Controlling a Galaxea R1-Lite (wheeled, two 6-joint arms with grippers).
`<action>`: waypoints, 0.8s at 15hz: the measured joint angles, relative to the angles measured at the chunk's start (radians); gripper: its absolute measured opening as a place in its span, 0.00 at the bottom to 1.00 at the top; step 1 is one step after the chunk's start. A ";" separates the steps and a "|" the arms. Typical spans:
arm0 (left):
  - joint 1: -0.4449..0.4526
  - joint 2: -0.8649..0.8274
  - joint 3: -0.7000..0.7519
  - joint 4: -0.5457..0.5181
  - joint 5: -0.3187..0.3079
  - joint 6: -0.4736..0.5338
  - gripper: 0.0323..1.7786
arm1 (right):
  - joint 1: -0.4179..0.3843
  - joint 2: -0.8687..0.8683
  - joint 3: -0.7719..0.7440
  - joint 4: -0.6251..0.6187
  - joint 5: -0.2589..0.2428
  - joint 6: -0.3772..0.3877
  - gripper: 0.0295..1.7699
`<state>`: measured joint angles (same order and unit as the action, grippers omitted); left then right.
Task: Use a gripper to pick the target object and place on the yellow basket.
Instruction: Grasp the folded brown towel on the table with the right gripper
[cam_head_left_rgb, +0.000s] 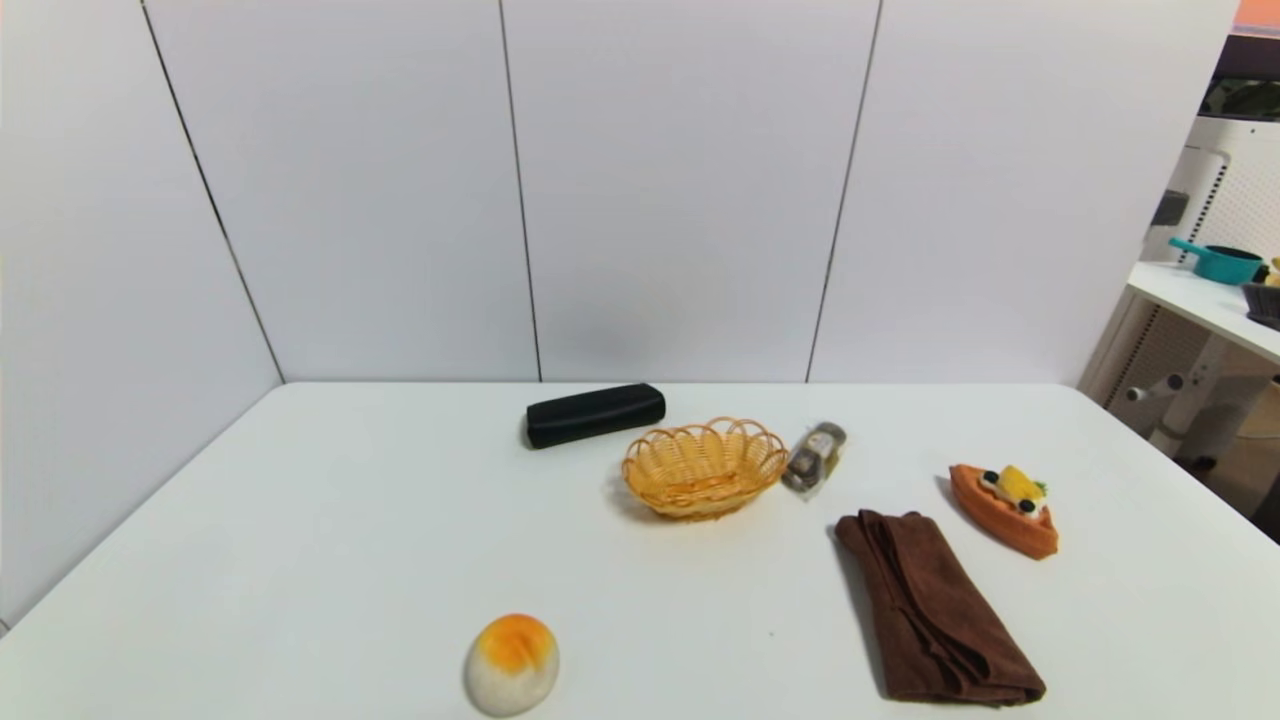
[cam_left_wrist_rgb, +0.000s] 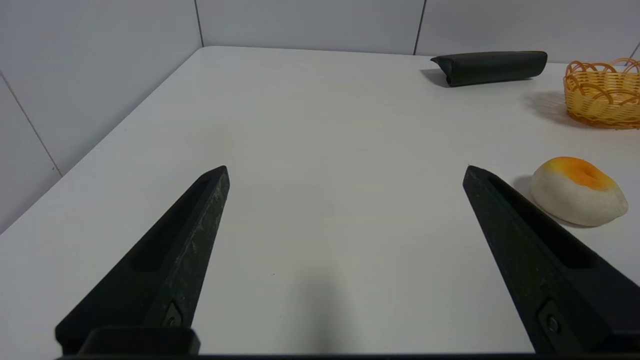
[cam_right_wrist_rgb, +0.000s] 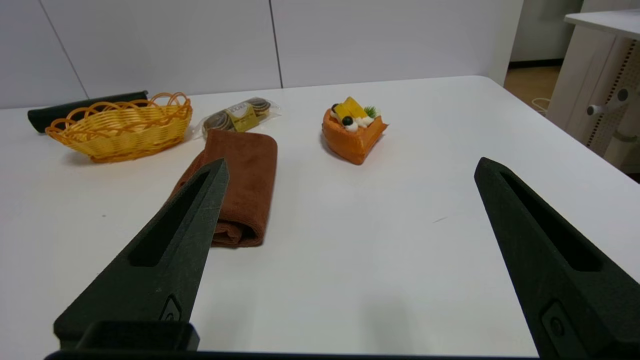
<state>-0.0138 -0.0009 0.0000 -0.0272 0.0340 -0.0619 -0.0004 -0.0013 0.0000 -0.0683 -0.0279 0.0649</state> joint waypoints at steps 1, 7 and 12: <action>0.000 0.000 0.000 0.000 -0.001 0.000 0.95 | -0.001 0.000 0.000 0.001 0.000 -0.003 0.96; 0.000 0.000 0.000 0.000 0.000 0.000 0.95 | -0.001 0.124 -0.136 0.000 0.006 -0.008 0.96; 0.000 0.000 0.000 0.000 0.000 0.000 0.95 | 0.019 0.390 -0.468 -0.003 0.048 -0.005 0.96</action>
<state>-0.0138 -0.0009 0.0000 -0.0272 0.0336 -0.0623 0.0181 0.3891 -0.4679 -0.0715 0.0200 0.0600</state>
